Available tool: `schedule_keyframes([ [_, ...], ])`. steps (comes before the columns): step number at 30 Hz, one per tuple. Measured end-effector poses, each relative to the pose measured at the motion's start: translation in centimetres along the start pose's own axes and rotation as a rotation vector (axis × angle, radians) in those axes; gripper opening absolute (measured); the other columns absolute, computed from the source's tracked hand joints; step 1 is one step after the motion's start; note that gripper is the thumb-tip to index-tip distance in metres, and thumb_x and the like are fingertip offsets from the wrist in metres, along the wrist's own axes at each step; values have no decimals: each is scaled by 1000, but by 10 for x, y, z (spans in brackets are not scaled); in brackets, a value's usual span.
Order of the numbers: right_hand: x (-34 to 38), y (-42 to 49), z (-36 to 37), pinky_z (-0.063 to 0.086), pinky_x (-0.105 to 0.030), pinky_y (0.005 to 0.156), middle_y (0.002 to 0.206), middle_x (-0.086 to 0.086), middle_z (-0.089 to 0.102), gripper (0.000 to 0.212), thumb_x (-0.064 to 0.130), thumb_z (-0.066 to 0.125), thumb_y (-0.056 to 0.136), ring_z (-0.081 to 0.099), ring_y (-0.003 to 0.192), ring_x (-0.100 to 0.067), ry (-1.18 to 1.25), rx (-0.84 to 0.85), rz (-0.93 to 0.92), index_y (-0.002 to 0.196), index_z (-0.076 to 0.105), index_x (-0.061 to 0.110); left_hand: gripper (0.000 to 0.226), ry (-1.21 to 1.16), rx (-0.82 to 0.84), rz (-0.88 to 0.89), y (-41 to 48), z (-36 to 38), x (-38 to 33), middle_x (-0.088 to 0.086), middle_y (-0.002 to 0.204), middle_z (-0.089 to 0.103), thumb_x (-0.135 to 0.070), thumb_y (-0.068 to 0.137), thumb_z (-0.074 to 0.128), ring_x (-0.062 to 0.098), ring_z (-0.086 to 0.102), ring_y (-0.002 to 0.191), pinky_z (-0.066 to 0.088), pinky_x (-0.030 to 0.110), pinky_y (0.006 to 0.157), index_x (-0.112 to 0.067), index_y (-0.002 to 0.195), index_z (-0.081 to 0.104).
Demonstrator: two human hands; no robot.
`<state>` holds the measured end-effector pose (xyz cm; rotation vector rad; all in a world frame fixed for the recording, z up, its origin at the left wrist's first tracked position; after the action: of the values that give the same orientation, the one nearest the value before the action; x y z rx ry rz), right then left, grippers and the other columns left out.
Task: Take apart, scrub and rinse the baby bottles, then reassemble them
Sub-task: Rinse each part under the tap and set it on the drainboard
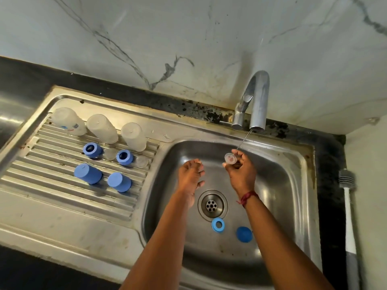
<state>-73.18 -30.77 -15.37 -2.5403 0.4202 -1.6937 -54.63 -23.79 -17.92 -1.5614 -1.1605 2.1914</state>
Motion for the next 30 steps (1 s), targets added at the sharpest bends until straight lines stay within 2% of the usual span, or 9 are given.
schedule_keyframes([
  [4, 10, -4, 7, 52, -24, 85, 108, 1, 70, 37, 7, 76, 84, 65, 98, -13, -94, 0, -88, 120, 67, 13, 26, 18, 8, 5, -3, -2, 5, 0, 114, 68, -37, 99, 58, 15, 64, 106, 51, 35, 84, -18, 117, 61],
  [8, 10, -6, -5, 55, -31, 81, 105, -5, 72, 36, 7, 78, 81, 66, 93, -17, -130, -122, -64, 115, 68, 12, 24, 34, 16, 8, -7, -4, 10, 1, 115, 67, -33, 100, 57, 16, 63, 108, 50, 34, 82, -19, 118, 60],
  [13, 10, -6, -6, 52, -26, 77, 108, -7, 72, 38, 11, 77, 83, 68, 96, -22, -159, -115, -57, 119, 65, 11, 20, 54, 13, -3, -8, -6, 14, 2, 116, 67, -28, 99, 57, 16, 63, 107, 50, 35, 85, -19, 117, 60],
  [16, 13, -6, 2, 47, -10, 71, 107, -5, 71, 39, 12, 75, 85, 65, 92, -15, -190, -28, -100, 123, 65, 10, 20, 61, 16, -8, -9, -7, 15, 3, 116, 67, -26, 99, 57, 17, 63, 108, 51, 35, 85, -19, 117, 60],
  [18, 13, -4, -5, 46, -9, 72, 107, -6, 71, 37, 10, 74, 86, 66, 93, -16, -153, -60, -77, 123, 65, 9, 20, 57, 19, -7, -9, -8, 15, 3, 116, 67, -25, 99, 57, 16, 63, 107, 51, 36, 86, -19, 117, 60],
  [21, 13, -4, 2, 45, -3, 70, 107, -2, 69, 39, 8, 73, 86, 64, 93, -11, -121, 34, -75, 124, 64, 9, 20, 65, 23, -3, -11, -7, 15, 2, 116, 67, -25, 98, 58, 15, 63, 107, 51, 38, 89, -19, 117, 60],
  [25, 4, -2, -10, 45, -9, 74, 110, -4, 70, 36, 5, 74, 85, 65, 98, -14, -48, -37, 8, 120, 65, 11, 18, 77, 51, 5, -12, -1, 12, 1, 116, 67, -26, 98, 58, 14, 64, 106, 51, 40, 93, -21, 115, 61],
  [28, -5, -3, 1, 54, -22, 83, 115, -1, 68, 41, 6, 70, 89, 65, 102, -13, -13, 114, 84, 128, 61, 14, 22, 80, 74, 9, -13, 5, 8, 2, 118, 66, -26, 99, 57, 14, 63, 108, 51, 37, 90, -19, 120, 59],
  [30, -9, -6, 6, 56, -21, 75, 119, 1, 64, 46, 9, 64, 94, 63, 100, -11, 33, 203, 127, 138, 53, 16, 27, 82, 92, 14, -15, 9, 6, 2, 120, 65, -28, 100, 57, 15, 62, 109, 50, 36, 88, -18, 125, 57],
])
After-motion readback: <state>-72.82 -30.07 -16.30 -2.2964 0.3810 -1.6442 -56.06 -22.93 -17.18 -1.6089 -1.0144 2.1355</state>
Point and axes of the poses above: each hand's wrist, its own y-axis towards the middle knuckle, its own z-axis out of the palm, x = y × z, the point moved 10 cm from there along y, towards the middle knuckle
